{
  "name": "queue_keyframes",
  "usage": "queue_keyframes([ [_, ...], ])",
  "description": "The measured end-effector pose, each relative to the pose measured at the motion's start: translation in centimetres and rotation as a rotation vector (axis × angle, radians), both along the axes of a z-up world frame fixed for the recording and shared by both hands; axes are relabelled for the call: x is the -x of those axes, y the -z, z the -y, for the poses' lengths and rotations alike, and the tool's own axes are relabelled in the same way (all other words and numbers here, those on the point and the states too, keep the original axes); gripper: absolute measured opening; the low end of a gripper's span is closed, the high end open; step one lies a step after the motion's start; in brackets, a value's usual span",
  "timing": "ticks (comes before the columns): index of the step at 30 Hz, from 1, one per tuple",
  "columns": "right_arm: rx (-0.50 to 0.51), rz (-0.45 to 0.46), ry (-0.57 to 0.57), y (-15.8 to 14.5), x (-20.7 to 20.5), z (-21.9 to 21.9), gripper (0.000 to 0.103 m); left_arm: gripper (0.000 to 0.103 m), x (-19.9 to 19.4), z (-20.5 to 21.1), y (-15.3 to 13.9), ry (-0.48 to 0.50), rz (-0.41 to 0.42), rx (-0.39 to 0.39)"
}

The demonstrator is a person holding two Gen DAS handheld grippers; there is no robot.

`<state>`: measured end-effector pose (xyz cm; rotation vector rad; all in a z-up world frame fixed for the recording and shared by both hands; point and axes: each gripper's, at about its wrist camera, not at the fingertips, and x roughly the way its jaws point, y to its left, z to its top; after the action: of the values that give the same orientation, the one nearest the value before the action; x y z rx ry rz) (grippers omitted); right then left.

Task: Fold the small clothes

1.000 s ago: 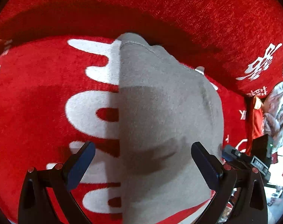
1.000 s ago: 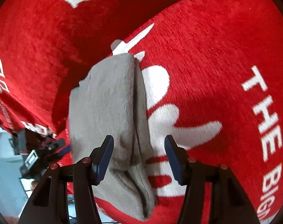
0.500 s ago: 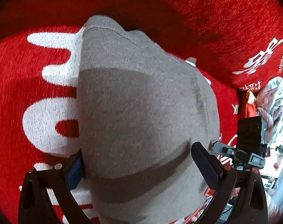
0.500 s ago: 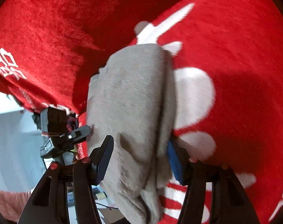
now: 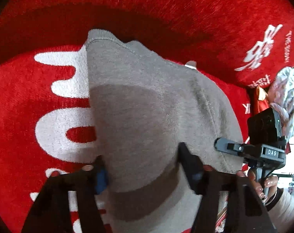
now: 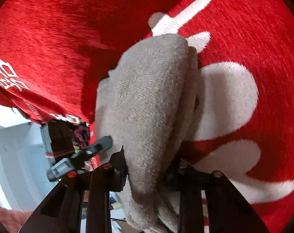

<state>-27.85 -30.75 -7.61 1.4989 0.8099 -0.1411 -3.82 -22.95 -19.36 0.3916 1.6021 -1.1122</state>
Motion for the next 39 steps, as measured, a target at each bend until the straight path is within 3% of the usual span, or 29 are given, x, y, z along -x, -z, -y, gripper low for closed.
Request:
queue_keyframes([
  [2,-0.009,0.026,0.018,-0.9,-0.1,-0.5,0.031,0.049,-0.5,-0.5,-0.9,-0.009,-0.025,0.028],
  [13,-0.035,0.107,0.023,-6.0,-1.6,-5.1,0.031,0.049,-1.6,-5.1,-7.8,-0.011,-0.044,0.125],
  [20,-0.082,0.129,-0.009,-7.1,-3.4,-10.4,0.031,0.049,-3.4,-11.1,-10.0,-0.013,-0.019,0.088],
  [26,-0.113,0.104,-0.063,-5.1,-6.6,-14.2,0.031,0.049,-5.8,-15.8,-7.9,-0.042,0.009,0.016],
  [29,-0.037,-0.006,-0.124,-3.8,-8.7,-14.8,0.033,0.049,-6.9,-17.3,-5.6,-0.064,0.07,-0.047],
  [32,0.167,-0.235,-0.175,-3.4,-9.5,-14.2,0.039,0.049,-7.8,-18.3,-4.5,-0.091,0.1,-0.068],
  [34,0.244,-0.303,-0.194,-3.6,-9.6,-13.9,0.04,0.049,-8.3,-19.0,-4.3,-0.115,0.106,-0.067],
  [36,0.336,-0.354,-0.223,-4.2,-9.5,-13.9,0.039,0.055,-8.4,-19.3,-4.5,-0.122,0.153,-0.08],
  [39,0.449,-0.423,-0.243,-5.2,-9.5,-14.4,0.04,0.055,-8.4,-19.7,-5.1,-0.118,0.223,-0.109],
])
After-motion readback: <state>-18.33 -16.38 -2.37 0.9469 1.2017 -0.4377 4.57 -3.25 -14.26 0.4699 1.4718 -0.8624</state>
